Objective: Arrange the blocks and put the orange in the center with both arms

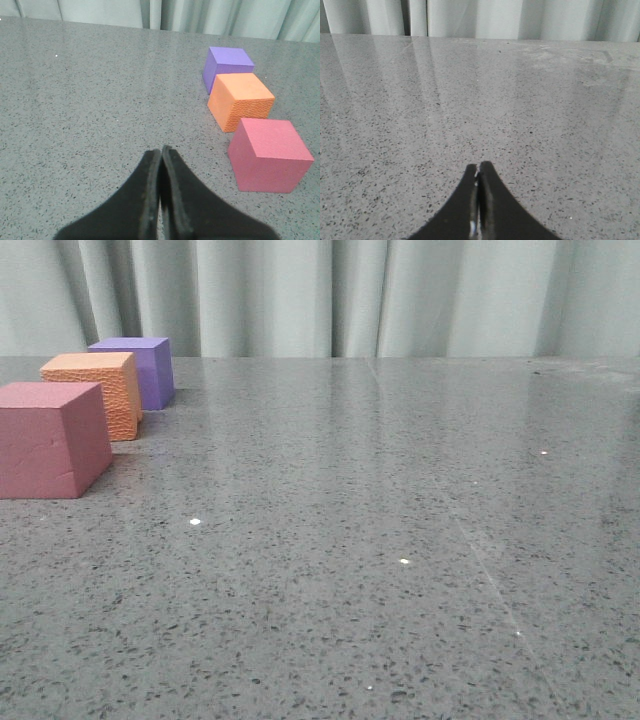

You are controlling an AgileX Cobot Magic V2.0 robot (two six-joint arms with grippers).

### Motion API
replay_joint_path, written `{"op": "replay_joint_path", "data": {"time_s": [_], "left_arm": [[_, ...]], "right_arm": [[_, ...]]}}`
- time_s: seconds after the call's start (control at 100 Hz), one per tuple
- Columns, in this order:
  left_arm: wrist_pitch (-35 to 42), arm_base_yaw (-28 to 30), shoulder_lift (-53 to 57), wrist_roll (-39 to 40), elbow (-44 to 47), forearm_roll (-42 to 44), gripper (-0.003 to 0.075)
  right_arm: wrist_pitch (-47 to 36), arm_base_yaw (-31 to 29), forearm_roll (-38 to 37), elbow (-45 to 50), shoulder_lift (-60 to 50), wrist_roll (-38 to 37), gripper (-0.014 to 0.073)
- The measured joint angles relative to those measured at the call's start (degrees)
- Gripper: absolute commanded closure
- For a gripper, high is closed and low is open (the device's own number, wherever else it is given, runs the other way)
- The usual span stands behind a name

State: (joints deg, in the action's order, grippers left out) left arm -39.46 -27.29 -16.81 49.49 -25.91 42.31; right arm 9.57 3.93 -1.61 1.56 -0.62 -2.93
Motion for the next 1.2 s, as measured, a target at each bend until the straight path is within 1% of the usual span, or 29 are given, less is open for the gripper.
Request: {"op": "replay_joint_path", "data": {"time_s": [0.54,0.66,0.79,0.86,0.99,1.1,1.2], "left_arm": [[-0.1,0.0,0.0,0.0,0.0,0.0,0.0739],[-0.1,0.0,0.0,0.0,0.0,1.9,0.0739],[0.4,0.0,0.0,-0.4,0.3,1.9,0.0739],[1.4,0.3,0.4,-3.8,0.8,-0.2,0.0739],[5.9,2.9,2.5,-16.2,2.6,-8.6,0.0739],[10.6,7.5,4.5,-25.4,5.6,-15.5,0.0739],[16.3,12.9,6.4,-34.0,9.1,-24.0,0.0739]], "right_arm": [[0.0,0.0,0.0,0.0,0.0,0.0,0.0713],[0.0,0.0,0.0,0.0,0.0,0.0,0.0713],[0.0,0.0,0.0,0.0,0.0,0.0,0.0713],[0.0,0.0,0.0,0.0,0.0,0.0,0.0713],[0.0,0.0,0.0,0.0,0.0,0.0,0.0713],[0.0,0.0,0.0,0.0,0.0,0.0,0.0713],[0.0,0.0,0.0,0.0,0.0,0.0,0.0713]]}}
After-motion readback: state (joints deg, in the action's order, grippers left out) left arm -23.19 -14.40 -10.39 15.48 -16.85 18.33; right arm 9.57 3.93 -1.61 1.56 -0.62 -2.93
